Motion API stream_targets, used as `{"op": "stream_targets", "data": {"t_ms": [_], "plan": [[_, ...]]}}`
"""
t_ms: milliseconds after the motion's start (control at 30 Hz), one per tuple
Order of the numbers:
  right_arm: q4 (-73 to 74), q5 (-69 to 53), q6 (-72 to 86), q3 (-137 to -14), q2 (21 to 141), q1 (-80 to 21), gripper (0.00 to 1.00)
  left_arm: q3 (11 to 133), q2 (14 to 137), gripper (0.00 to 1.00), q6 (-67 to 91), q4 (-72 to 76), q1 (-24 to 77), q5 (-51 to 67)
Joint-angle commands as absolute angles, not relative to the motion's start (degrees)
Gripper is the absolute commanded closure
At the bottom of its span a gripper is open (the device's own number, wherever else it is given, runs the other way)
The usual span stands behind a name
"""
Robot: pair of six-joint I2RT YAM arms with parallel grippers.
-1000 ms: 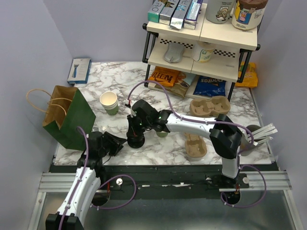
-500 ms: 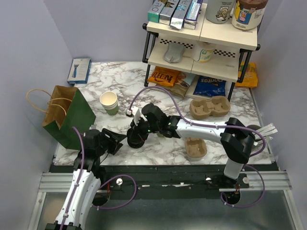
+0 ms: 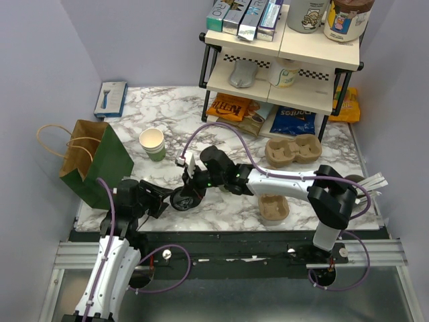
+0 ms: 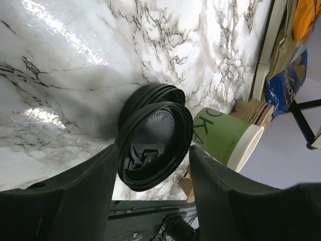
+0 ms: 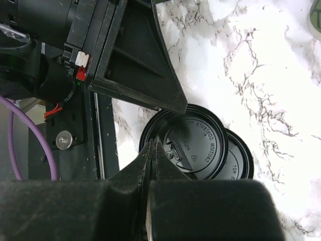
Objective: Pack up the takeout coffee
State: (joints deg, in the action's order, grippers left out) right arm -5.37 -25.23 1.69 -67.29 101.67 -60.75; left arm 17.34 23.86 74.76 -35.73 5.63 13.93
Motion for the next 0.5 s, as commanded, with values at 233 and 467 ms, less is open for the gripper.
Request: {"op": "stream_targets", "data": {"t_ms": [233, 467], "plan": [[-7.12, -15.65, 9.67, -65.74, 97.13, -61.00, 0.81, 18.45, 30.57, 0.35, 64.44, -35.33, 5.62, 13.89], [-5.45, -7.84, 14.75, -64.86, 91.68, -60.82, 0.71, 19.07, 36.73, 0.41, 59.69, -32.09, 5.62, 15.46]]}}
